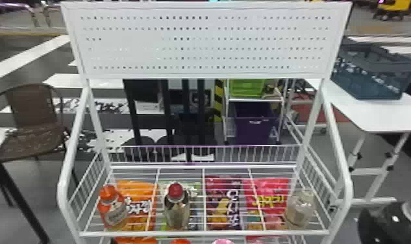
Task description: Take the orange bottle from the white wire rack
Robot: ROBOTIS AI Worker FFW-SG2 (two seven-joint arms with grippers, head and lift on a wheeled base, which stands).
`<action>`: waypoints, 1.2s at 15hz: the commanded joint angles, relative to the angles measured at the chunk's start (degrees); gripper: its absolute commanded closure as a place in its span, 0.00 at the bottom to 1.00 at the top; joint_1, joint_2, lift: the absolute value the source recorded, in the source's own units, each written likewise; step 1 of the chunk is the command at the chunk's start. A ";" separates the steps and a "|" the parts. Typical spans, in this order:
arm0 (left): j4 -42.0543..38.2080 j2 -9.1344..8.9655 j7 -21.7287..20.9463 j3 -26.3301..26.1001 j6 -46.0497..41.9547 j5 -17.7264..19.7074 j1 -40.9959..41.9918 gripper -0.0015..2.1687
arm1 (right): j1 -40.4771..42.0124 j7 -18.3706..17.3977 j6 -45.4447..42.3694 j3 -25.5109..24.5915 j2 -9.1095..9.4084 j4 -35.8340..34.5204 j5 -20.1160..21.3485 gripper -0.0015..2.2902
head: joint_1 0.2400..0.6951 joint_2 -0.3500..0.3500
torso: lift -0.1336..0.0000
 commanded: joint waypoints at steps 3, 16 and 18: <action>10.40 -0.20 1.16 -3.16 -1.63 -0.19 -6.87 0.09 | 0.61 0.00 -1.50 -0.48 0.05 0.43 -0.86 0.45 | 0.57 0.50 | 1.00; 25.69 1.21 -0.95 -4.04 -2.16 0.16 -22.42 0.09 | 2.81 0.00 -3.26 -1.54 0.05 -0.97 -0.77 0.45 | 0.57 0.50 | 1.00; 27.62 1.21 -1.30 -4.75 -2.16 0.34 -23.92 0.09 | 2.81 0.00 -3.26 -1.62 0.05 -0.97 -0.86 0.45 | 0.57 0.50 | 1.00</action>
